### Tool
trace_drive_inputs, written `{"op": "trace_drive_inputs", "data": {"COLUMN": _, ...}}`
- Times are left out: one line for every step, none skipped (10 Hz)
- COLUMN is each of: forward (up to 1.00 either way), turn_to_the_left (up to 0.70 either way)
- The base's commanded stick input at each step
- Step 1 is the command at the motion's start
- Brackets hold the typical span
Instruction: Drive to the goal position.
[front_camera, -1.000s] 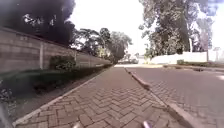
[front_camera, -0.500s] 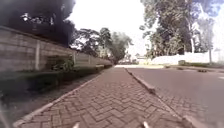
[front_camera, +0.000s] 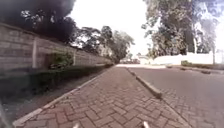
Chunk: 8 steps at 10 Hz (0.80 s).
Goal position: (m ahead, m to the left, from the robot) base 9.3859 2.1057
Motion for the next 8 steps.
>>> {"op": "trace_drive_inputs", "data": {"forward": 0.7, "turn_to_the_left": -0.11}}
{"op": "trace_drive_inputs", "data": {"forward": 0.7, "turn_to_the_left": -0.03}}
{"op": "trace_drive_inputs", "data": {"forward": 0.7, "turn_to_the_left": 0.0}}
{"op": "trace_drive_inputs", "data": {"forward": 0.7, "turn_to_the_left": 0.0}}
{"op": "trace_drive_inputs", "data": {"forward": 0.7, "turn_to_the_left": 0.0}}
{"op": "trace_drive_inputs", "data": {"forward": 0.7, "turn_to_the_left": 0.0}}
{"op": "trace_drive_inputs", "data": {"forward": 0.7, "turn_to_the_left": 0.0}}
{"op": "trace_drive_inputs", "data": {"forward": 0.7, "turn_to_the_left": 0.0}}
